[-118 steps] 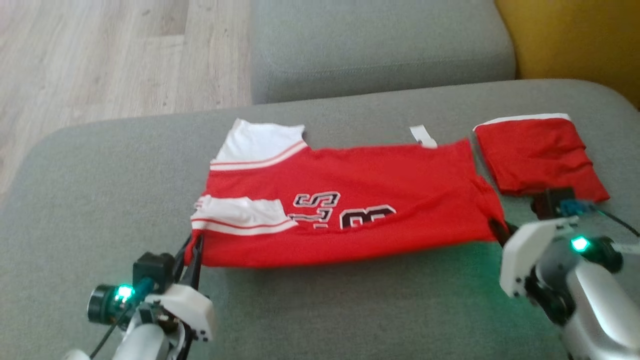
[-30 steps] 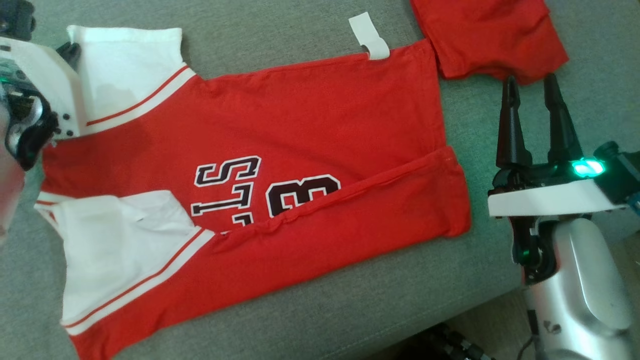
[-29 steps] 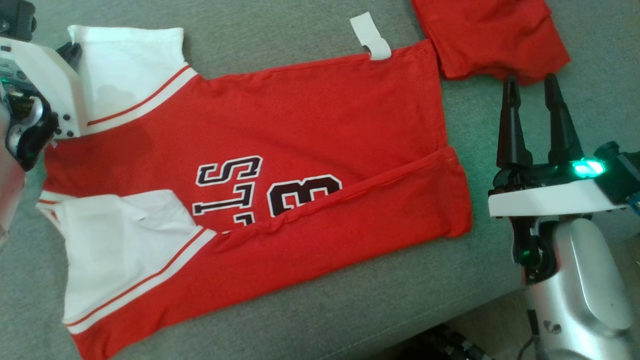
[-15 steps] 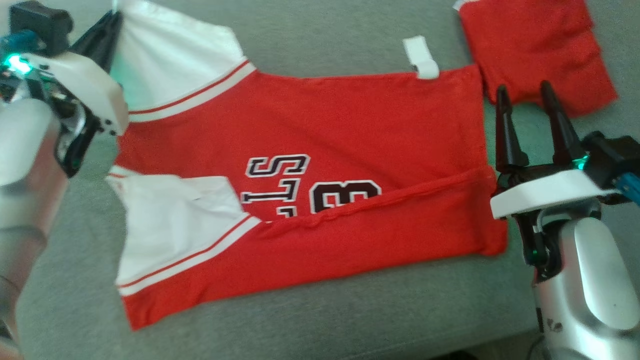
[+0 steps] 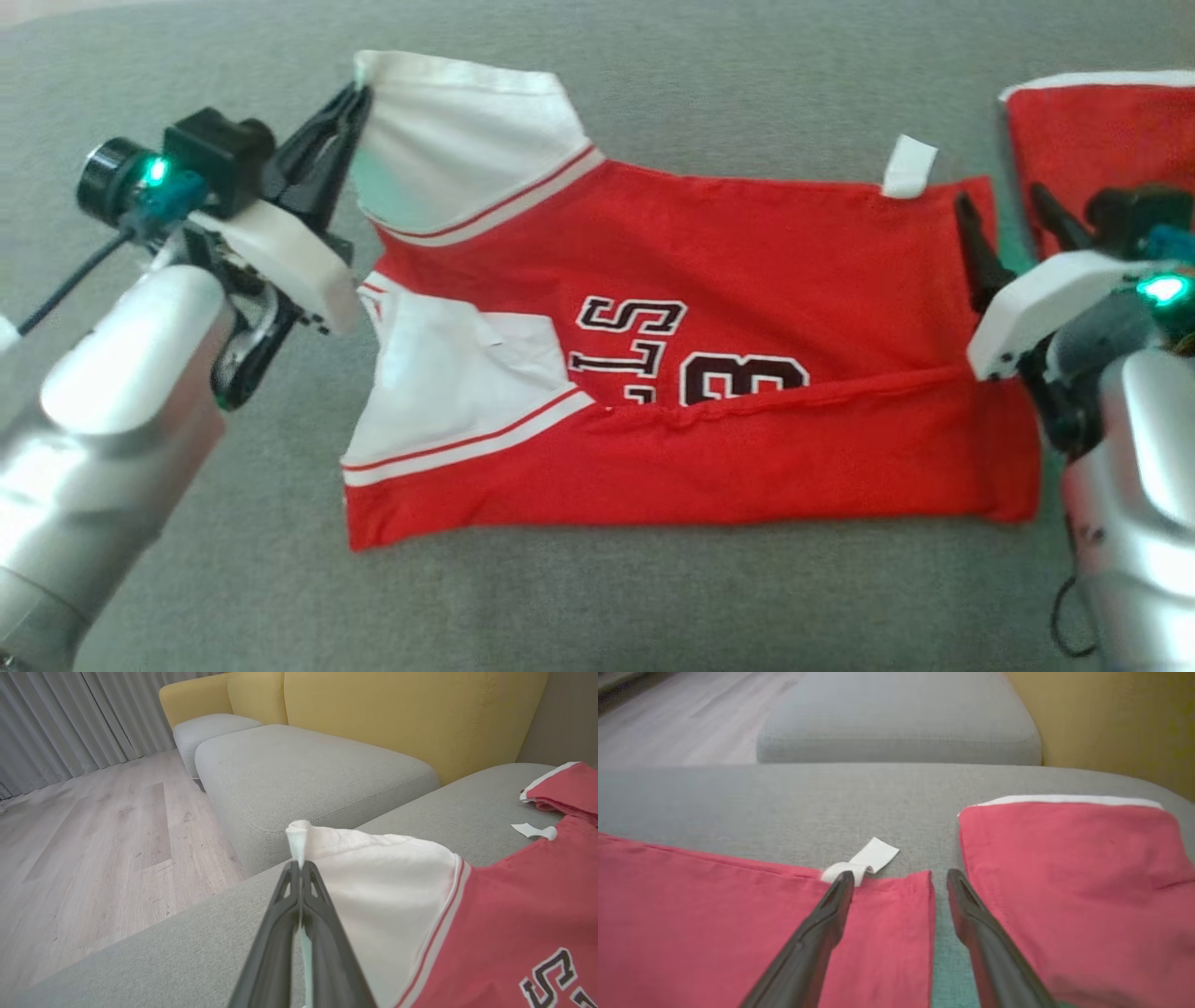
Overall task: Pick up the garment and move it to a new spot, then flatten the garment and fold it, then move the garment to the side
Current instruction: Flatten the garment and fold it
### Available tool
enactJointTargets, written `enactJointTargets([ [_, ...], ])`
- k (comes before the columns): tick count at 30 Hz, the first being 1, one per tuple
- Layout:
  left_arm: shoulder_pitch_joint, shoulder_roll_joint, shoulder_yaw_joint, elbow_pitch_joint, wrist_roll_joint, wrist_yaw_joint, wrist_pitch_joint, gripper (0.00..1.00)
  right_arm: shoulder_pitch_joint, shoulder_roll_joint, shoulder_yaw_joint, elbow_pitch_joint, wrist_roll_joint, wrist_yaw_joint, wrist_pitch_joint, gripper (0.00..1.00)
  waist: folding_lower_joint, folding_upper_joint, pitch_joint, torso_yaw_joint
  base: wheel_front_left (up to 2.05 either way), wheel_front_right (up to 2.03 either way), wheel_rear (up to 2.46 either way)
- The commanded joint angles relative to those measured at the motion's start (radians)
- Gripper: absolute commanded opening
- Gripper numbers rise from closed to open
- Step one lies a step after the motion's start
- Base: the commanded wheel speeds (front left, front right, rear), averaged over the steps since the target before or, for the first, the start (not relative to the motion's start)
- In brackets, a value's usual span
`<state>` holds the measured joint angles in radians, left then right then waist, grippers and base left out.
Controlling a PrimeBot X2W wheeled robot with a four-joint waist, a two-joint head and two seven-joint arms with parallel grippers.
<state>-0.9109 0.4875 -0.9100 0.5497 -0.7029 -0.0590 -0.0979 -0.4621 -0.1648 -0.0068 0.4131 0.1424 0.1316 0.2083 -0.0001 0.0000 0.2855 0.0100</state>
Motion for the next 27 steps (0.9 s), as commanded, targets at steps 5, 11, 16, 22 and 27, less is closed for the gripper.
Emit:
enactJointTargets([
  [5, -0.010, 0.050, 0.019, -0.116, 0.013, 0.031, 0.018, 0.00, -0.117, -0.052, -0.011, 0.127, -0.051, -0.001, 0.037, 1.00, 0.0001, 0.0000, 0.011, 0.043, 0.00, 0.00, 0.00],
  [11, -0.001, 0.061, 0.012, -0.183, 0.016, 0.049, 0.033, 0.00, -0.191, -0.074, -0.004, 0.267, -0.066, -0.001, 0.029, 1.00, 0.0001, 0.0000, 0.031, 0.061, 0.00, 0.00, 0.00],
  [16, 0.001, 0.065, 0.008, -0.212, 0.016, 0.055, 0.041, 0.00, -0.221, -0.083, 0.019, 0.335, -0.065, -0.001, 0.011, 1.00, 0.0001, 0.0000, 0.042, 0.069, 0.00, 0.00, 0.00],
  [22, -0.001, 0.073, 0.002, -0.230, 0.016, 0.062, 0.057, 0.00, -0.264, -0.099, 0.083, 0.431, -0.051, -0.001, -0.003, 0.58, 0.0001, 0.0000, 0.049, 0.072, 0.00, 0.00, 0.00],
  [27, -0.008, 0.084, 0.015, -0.208, 0.006, 0.074, 0.061, 0.00, -0.304, -0.106, 0.132, 0.456, 0.003, -0.001, -0.025, 0.00, 0.0001, 0.0000, 0.038, 0.057, 0.00, 0.00, 0.00],
])
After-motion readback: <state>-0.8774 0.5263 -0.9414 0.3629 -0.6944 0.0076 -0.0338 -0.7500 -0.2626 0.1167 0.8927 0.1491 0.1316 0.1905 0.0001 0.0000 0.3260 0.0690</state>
